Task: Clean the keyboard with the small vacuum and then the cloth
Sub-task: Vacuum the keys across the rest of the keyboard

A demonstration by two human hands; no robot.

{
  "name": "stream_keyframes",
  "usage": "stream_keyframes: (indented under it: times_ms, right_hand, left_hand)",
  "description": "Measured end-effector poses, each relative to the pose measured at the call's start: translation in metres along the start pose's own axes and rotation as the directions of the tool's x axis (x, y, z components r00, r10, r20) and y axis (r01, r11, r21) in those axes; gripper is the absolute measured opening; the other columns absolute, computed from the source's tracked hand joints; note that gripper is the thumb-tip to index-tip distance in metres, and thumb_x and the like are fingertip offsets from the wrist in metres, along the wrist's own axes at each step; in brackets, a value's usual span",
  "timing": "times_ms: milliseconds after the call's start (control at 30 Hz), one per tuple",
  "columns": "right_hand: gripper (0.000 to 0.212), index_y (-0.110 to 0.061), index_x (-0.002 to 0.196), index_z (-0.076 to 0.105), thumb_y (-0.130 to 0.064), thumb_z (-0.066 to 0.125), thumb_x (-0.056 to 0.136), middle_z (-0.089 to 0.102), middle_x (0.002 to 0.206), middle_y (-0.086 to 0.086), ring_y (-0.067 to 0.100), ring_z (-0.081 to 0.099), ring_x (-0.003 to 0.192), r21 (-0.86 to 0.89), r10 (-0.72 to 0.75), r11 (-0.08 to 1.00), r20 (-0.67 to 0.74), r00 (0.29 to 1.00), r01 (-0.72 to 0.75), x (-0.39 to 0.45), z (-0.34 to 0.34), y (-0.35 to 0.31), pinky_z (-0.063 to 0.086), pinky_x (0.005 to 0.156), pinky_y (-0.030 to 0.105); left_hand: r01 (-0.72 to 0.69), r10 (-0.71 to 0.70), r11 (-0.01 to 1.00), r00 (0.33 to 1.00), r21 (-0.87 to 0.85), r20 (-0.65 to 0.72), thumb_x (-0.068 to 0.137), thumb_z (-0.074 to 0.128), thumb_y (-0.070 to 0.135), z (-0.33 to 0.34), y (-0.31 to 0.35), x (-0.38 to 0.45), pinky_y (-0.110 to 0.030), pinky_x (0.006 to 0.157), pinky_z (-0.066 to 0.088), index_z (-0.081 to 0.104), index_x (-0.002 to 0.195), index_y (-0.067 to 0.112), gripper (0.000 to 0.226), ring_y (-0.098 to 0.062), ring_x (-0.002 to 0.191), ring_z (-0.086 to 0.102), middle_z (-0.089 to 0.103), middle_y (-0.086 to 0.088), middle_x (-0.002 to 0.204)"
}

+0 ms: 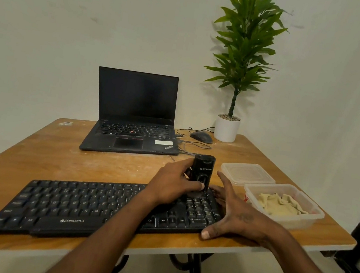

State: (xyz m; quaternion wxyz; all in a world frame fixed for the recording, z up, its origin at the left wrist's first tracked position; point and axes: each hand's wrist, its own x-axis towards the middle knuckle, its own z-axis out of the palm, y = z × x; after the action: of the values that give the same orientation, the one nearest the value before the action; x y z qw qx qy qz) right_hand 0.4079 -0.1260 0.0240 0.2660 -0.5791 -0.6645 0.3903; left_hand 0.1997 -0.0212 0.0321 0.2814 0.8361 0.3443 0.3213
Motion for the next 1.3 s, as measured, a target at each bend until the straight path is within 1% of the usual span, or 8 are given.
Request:
stream_keyframes:
  times_ms: [233,433,567,733,900,1000,1133,1300]
  right_hand:
    - [0.133,-0.049,0.15,-0.003,-0.018,0.095,0.066,0.036,0.142,-0.026,-0.026,0.046,0.112,0.029,-0.051,0.998,0.019,0.999,0.051,-0.001,-0.001,-0.004,0.042,0.083,0.0]
    - [0.146,-0.051,0.151,-0.015,-0.033,0.097,0.06,0.025,0.16,-0.015,0.0,0.032,0.134,0.0,0.0,1.0,0.006,1.0,0.0,0.001,-0.001,0.002,0.033,0.089,0.003]
    - [0.146,-0.052,0.151,-0.014,-0.035,0.098,0.059,0.024,0.161,-0.014,0.002,0.03,0.139,-0.005,-0.006,1.0,0.0,1.0,0.006,0.001,0.0,0.004,0.031,0.096,0.008]
    - [0.144,-0.054,0.151,-0.014,-0.033,0.097,0.061,0.028,0.148,-0.021,0.0,0.034,0.134,0.0,-0.02,1.0,0.004,1.0,0.02,0.0,0.0,-0.001,0.036,0.094,0.009]
    - [0.138,-0.053,0.15,-0.003,-0.029,0.099,0.06,0.037,0.147,-0.022,-0.011,0.046,0.125,-0.014,-0.059,0.998,-0.007,0.998,0.059,-0.001,0.0,-0.002,0.045,0.096,0.01]
    - [0.14,-0.054,0.15,-0.006,-0.029,0.098,0.06,0.036,0.148,-0.022,-0.009,0.045,0.127,-0.01,-0.042,0.999,-0.003,0.999,0.042,0.0,-0.001,-0.002,0.043,0.094,0.007]
    - [0.146,-0.054,0.15,-0.014,-0.039,0.098,0.057,0.026,0.16,-0.015,0.008,0.031,0.141,-0.028,0.003,1.0,-0.008,1.0,-0.003,0.0,0.0,-0.001,0.031,0.109,0.022]
    - [0.147,-0.053,0.151,-0.013,-0.037,0.099,0.057,0.023,0.163,-0.011,0.008,0.028,0.143,-0.016,0.01,1.0,-0.015,1.0,-0.01,-0.001,0.002,-0.001,0.028,0.11,0.024]
  left_hand:
    - [-0.028,0.028,1.0,0.999,-0.003,0.036,0.092,0.075,0.036,0.018,0.019,0.002,-0.025,0.073,0.045,0.056,0.144,0.033,0.056,-0.004,0.088,0.064,0.071,0.006,0.126]
    - [0.04,-0.04,0.999,0.999,0.01,0.032,0.095,0.075,0.033,-0.025,-0.007,-0.021,-0.033,0.082,0.057,0.052,0.147,0.033,0.057,-0.007,0.089,0.068,0.069,0.006,0.123]
    - [0.069,-0.069,0.998,0.997,-0.005,0.018,0.094,0.075,0.034,-0.038,-0.015,-0.031,-0.038,0.085,0.058,0.053,0.145,0.034,0.055,-0.011,0.09,0.068,0.069,0.01,0.12]
    - [0.006,-0.007,0.998,1.0,0.056,0.017,0.092,0.076,0.037,-0.003,0.009,-0.015,-0.023,0.069,0.045,0.057,0.141,0.035,0.053,0.002,0.079,0.061,0.068,0.012,0.111]
    - [-0.028,0.026,0.999,0.999,0.042,0.041,0.092,0.075,0.037,0.023,0.027,0.004,-0.027,0.07,0.043,0.06,0.137,0.032,0.049,-0.002,0.08,0.059,0.072,0.005,0.12]
    - [-0.024,0.024,1.0,0.999,0.006,0.034,0.093,0.075,0.036,0.017,0.024,-0.001,-0.028,0.073,0.045,0.057,0.142,0.032,0.052,-0.002,0.084,0.06,0.07,0.006,0.12]
    - [0.023,-0.023,1.0,0.999,0.021,0.024,0.094,0.075,0.035,-0.011,0.004,-0.018,-0.024,0.073,0.045,0.052,0.147,0.034,0.058,0.002,0.086,0.062,0.067,0.01,0.121]
    - [0.082,-0.082,0.997,0.997,0.012,-0.002,0.093,0.076,0.039,-0.036,-0.013,-0.036,-0.03,0.079,0.056,0.052,0.146,0.038,0.059,-0.003,0.088,0.068,0.07,0.013,0.119]
